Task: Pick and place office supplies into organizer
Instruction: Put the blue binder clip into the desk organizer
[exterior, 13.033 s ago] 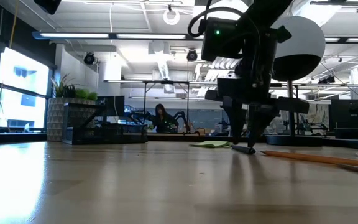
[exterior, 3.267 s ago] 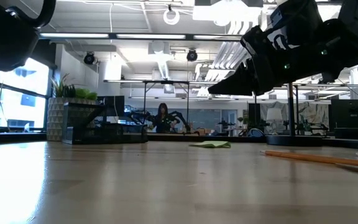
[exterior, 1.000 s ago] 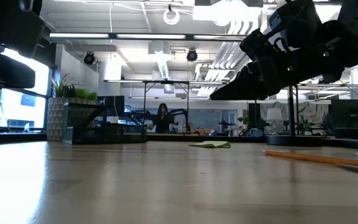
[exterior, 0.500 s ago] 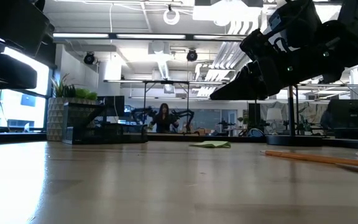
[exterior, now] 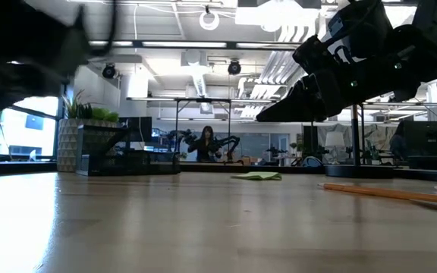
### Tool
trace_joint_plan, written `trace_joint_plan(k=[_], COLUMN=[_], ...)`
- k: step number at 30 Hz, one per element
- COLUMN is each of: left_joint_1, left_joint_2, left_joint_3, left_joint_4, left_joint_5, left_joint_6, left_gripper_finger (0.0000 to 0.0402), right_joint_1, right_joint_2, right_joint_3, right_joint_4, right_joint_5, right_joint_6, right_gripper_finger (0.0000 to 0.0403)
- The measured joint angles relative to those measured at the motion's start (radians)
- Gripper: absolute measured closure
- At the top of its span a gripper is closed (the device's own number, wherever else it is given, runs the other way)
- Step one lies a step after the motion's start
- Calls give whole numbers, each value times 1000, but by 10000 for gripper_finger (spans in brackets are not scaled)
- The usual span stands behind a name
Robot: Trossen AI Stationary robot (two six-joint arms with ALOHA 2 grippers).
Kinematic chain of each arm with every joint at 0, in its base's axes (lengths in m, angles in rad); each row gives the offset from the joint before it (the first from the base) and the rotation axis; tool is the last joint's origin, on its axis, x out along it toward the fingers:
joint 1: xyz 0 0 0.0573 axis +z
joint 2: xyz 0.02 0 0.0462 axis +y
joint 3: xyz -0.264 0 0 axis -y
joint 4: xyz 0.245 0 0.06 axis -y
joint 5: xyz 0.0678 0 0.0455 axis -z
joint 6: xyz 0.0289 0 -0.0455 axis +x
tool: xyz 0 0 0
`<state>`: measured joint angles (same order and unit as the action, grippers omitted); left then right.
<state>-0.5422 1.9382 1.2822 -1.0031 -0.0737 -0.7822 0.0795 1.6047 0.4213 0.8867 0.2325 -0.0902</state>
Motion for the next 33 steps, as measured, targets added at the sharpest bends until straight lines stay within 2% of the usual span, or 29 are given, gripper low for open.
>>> trace_joint_plan(k=[6,10,14,19,24,28,33], left_joint_1=[116,238,392,580,750,859,945], left_joint_2=[-118,-206,-264,-276,-307,-348,-368], left_joint_3=[-1,-1,-1,-5,-95,-187,-240], left_joint_4=[-128,-152,-152,-207,-157,-93,-74], left_joint_5=[-178,-255,-262,-278,-277,-236,-238], left_joint_6=[78,165,270,419,551,592,595], left_gripper_finger=[347,352,342,332,343,347,340], right_joint_1=[0,0,0,0,0,0,0], right_joint_2=[0,0,0,0,0,0,0], right_joint_3=[0,0,0,0,0,0,0], right_joint_4=[-1,-7,-15,-35,-55,-67,-66], right_joint_5=[0,0,0,3,3,4,7], right_joint_6=[0,0,-2,-4,4,12,15], right_gripper_finger=[286,286,286,286,286,286,286])
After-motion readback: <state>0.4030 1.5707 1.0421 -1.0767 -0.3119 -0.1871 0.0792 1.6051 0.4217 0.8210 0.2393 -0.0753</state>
